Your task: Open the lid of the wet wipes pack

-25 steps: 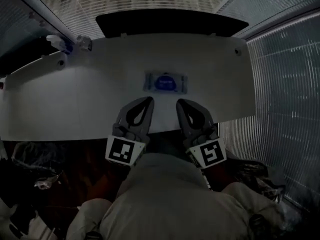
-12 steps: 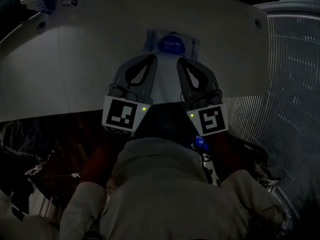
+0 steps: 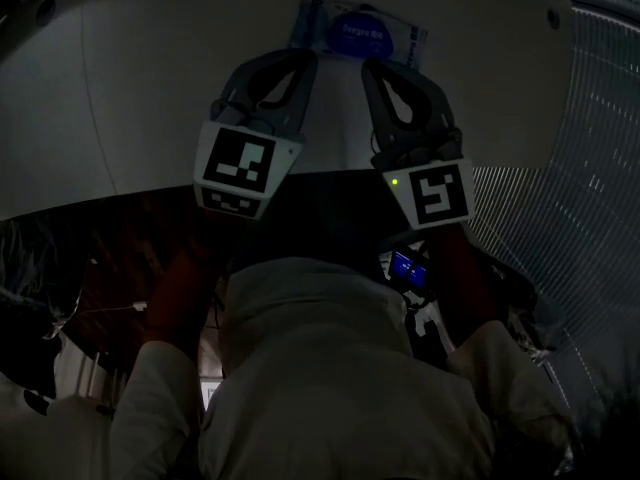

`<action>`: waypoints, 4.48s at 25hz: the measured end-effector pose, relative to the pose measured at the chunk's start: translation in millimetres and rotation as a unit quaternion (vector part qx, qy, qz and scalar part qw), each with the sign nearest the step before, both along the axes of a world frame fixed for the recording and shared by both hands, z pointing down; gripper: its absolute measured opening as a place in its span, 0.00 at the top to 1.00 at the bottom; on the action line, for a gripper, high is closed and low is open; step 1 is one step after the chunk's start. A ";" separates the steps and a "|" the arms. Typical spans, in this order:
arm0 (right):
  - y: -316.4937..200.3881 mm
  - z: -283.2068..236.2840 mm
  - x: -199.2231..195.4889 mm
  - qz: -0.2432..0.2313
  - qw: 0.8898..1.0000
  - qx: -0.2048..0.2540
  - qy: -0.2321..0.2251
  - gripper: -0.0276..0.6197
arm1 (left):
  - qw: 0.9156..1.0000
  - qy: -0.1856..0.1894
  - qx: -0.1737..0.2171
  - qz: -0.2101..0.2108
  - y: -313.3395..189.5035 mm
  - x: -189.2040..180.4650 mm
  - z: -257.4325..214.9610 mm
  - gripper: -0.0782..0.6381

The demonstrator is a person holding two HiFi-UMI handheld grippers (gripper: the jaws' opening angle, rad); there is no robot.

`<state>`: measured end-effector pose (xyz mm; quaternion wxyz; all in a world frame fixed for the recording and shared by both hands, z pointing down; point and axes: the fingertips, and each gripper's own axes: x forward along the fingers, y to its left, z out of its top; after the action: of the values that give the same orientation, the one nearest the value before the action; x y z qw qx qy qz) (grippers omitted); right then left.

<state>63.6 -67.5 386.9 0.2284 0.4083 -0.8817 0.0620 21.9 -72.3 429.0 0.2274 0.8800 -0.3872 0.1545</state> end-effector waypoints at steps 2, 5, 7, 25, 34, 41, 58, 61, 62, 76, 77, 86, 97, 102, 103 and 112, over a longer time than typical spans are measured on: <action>-2.7 15.8 -1.0 -0.011 1.000 -0.006 0.012 0.90 | 1.000 -0.008 -0.013 0.015 0.0 4.0 16.0 0.89; -7.1 39.1 -1.4 -0.027 0.999 -0.012 0.035 0.90 | 0.998 -0.018 -0.042 0.036 -1.0 8.8 39.9 0.89; -8.7 56.2 -1.8 -0.043 0.997 -0.018 0.059 0.89 | 0.997 -0.025 -0.059 0.046 -3.8 11.9 54.3 0.89; -8.5 147.9 -5.7 -0.151 0.963 -0.047 0.217 0.80 | 0.989 -0.069 -0.119 0.060 -15.0 26.5 116.4 0.89; -10.1 154.8 -6.8 -0.157 0.961 -0.053 0.223 0.81 | 0.985 -0.092 -0.125 0.072 -10.6 26.5 126.7 0.89; -8.6 159.0 -2.9 -0.169 0.958 -0.095 0.211 0.82 | 0.983 -0.098 -0.130 0.085 -9.4 29.4 126.8 0.89; -18.6 131.7 -10.8 -0.163 0.962 -0.059 0.212 0.84 | 0.977 -0.119 -0.124 0.127 -4.2 30.8 131.4 0.89; -24.4 121.7 -13.8 -0.169 0.960 -0.041 0.221 0.84 | 0.977 -0.117 -0.124 0.130 -4.9 29.9 131.0 0.89; -26.0 118.3 -13.8 -0.167 0.960 -0.035 0.223 0.84 | 0.977 -0.116 -0.124 0.130 -4.8 29.7 130.7 0.89; -104.4 82.7 -16.7 -0.137 0.960 0.054 0.236 0.84 | 0.977 -0.104 -0.133 0.128 -3.5 26.4 131.3 0.89; -111.0 85.0 -15.7 -0.135 0.960 0.057 0.240 0.84 | 0.977 -0.103 -0.133 0.128 -3.5 26.4 131.1 0.89; -149.2 147.2 6.4 -0.137 0.952 0.027 0.271 0.84 | 0.977 -0.108 -0.135 0.125 -4.6 25.5 131.4 0.89; -144.1 162.1 7.3 -0.137 0.954 0.016 0.267 0.89 | 0.979 -0.105 -0.129 0.120 -3.7 25.0 130.1 0.89; -142.4 144.2 10.4 -0.117 0.966 0.023 0.227 0.95 | 0.987 -0.098 -0.098 0.081 -14.4 21.8 115.3 0.89; -141.2 134.7 8.8 -0.115 0.969 0.026 0.216 0.95 | 0.990 -0.090 -0.082 0.068 -18.7 20.7 103.0 0.89; -134.3 6.8 0.5 -0.070 0.984 0.101 0.128 0.95 | 0.999 -0.038 0.012 0.011 -45.1 4.2 -10.5 0.89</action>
<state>64.1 -201.8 393.6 0.3009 0.3712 -0.8732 -0.0962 26.1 -117.5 418.5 0.2001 0.8805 -0.3876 0.1857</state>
